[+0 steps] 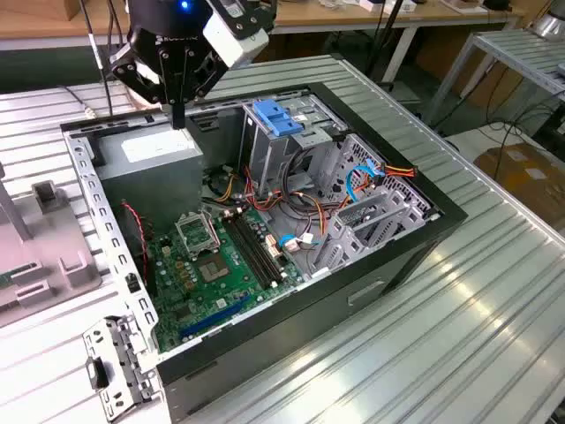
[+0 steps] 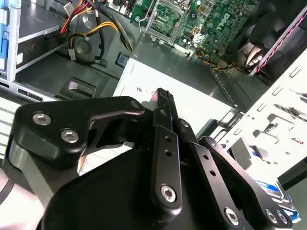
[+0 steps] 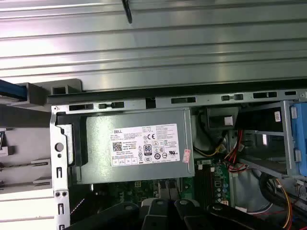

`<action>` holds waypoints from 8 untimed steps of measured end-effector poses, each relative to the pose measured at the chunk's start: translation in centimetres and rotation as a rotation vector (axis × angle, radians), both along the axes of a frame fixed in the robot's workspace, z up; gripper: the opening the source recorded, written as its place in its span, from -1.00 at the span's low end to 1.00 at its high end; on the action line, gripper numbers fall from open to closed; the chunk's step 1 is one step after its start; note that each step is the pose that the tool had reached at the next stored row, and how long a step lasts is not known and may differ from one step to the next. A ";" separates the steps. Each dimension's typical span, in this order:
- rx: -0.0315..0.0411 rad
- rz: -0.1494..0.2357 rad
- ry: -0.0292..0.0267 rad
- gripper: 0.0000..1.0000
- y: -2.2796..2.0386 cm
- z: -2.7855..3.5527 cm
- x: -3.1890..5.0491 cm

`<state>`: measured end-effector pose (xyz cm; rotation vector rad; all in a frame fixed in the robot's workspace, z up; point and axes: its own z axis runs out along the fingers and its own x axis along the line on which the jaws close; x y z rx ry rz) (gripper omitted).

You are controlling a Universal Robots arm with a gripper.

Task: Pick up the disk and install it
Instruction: 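Reach for the disk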

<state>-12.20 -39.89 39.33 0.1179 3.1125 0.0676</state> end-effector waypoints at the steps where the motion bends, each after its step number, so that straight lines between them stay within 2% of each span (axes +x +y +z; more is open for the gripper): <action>1: 0.0000 0.000 0.0000 -0.79 0.00 0.00 -0.05; 8: 0.0000 0.000 0.0000 -0.79 0.00 0.00 -0.30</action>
